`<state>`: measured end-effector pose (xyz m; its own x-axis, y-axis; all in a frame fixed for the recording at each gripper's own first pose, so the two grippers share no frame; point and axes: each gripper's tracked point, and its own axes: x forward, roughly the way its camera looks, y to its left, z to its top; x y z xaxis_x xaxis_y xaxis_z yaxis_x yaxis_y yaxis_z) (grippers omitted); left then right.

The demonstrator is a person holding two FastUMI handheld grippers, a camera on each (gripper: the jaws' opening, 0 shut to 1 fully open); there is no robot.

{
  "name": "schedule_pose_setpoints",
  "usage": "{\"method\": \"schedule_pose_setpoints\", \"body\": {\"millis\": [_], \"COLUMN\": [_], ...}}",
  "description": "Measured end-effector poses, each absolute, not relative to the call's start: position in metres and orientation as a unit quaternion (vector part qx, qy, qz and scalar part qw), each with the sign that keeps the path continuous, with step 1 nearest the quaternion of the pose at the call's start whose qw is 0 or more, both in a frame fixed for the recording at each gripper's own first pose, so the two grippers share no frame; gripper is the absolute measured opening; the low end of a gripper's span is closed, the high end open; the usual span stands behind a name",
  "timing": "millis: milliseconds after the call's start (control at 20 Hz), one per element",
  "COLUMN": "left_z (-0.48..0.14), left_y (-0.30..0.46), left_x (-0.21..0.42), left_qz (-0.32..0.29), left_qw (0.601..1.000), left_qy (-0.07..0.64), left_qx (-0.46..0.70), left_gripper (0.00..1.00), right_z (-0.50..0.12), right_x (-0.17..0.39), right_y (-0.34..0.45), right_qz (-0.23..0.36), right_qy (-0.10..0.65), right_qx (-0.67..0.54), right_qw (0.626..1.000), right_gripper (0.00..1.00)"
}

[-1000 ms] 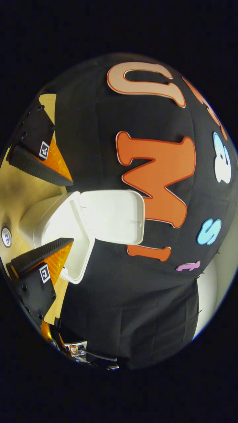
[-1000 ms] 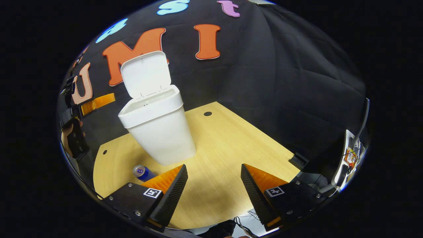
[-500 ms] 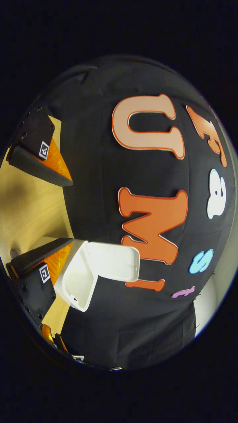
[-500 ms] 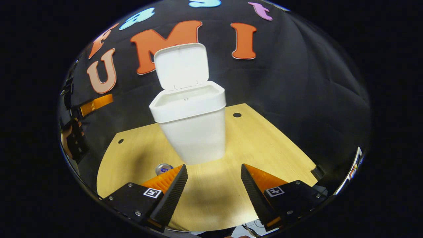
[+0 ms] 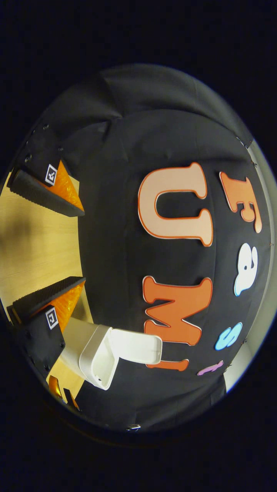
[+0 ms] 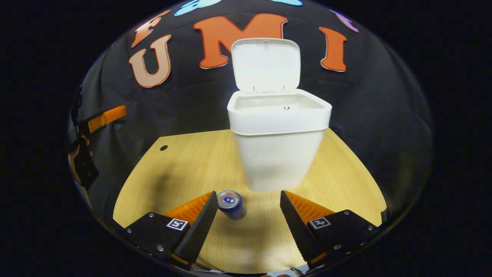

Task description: Press the lid of the desktop garbage bin to open it, pick up the crumpled paper on the desktop and throw it into the bin, then pick up the pop can on the desktop and drop it into the bin, and finally close the garbage bin lid.

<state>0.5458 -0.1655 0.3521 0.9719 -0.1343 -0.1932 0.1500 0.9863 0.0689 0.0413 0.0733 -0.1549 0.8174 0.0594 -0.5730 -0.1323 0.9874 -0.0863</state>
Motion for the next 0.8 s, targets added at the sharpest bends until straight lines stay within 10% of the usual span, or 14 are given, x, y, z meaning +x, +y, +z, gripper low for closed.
{"method": "schedule_pose_setpoints", "body": {"millis": [800], "left_z": [0.347], "left_y": [-0.071], "left_x": [0.508], "left_qz": [0.010], "left_qw": [0.994], "left_qy": [0.101], "left_qx": [0.048], "left_gripper": [0.98], "right_z": [-0.261], "right_x": [0.079], "right_y": [0.107], "right_qz": [0.086], "right_qy": [0.382], "right_qx": [-0.160], "right_qw": [0.906], "right_gripper": [0.99]}}
